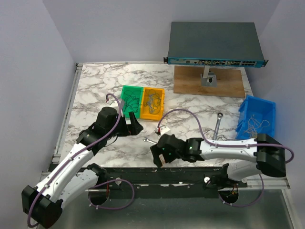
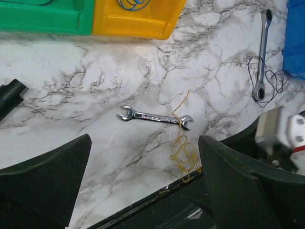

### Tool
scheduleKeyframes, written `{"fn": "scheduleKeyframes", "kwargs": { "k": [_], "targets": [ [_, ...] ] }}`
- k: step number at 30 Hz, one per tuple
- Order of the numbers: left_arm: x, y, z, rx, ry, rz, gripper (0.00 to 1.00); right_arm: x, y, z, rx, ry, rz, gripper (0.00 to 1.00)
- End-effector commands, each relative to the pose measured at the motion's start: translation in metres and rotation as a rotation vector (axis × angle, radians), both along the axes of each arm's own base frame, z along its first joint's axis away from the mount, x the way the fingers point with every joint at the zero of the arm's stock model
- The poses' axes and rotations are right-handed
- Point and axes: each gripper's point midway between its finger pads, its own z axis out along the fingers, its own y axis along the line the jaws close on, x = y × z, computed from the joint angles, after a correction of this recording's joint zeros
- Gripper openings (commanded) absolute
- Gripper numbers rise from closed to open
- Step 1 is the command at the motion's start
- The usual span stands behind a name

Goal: Untangle the cables

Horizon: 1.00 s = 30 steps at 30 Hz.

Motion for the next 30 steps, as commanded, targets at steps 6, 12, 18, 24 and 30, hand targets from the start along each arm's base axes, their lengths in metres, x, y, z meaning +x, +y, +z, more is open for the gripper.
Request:
{"fn": "scheduleKeyframes", "kwargs": {
  "k": [6, 12, 18, 24, 30],
  "targets": [
    [-0.01, 0.006, -0.004, -0.043, -0.023, 0.015, 0.98, -0.011, -0.032, -0.054, -0.351, -0.017, -0.128, 0.84],
    [-0.014, 0.006, -0.008, -0.049, -0.018, 0.009, 0.98, -0.008, -0.03, -0.067, -0.365, -0.02, -0.147, 0.54],
    [-0.016, 0.005, -0.004, -0.044, -0.021, -0.013, 0.97, 0.006, -0.034, -0.062, -0.394, -0.078, -0.244, 0.01],
    [-0.021, 0.001, 0.007, -0.048, -0.028, -0.068, 0.97, 0.04, -0.059, -0.013, -0.347, -0.2, -0.459, 0.01],
    [-0.028, -0.003, 0.021, -0.051, -0.034, -0.124, 0.97, 0.101, -0.159, 0.042, -0.317, -0.28, -0.953, 0.01]
  ]
}}
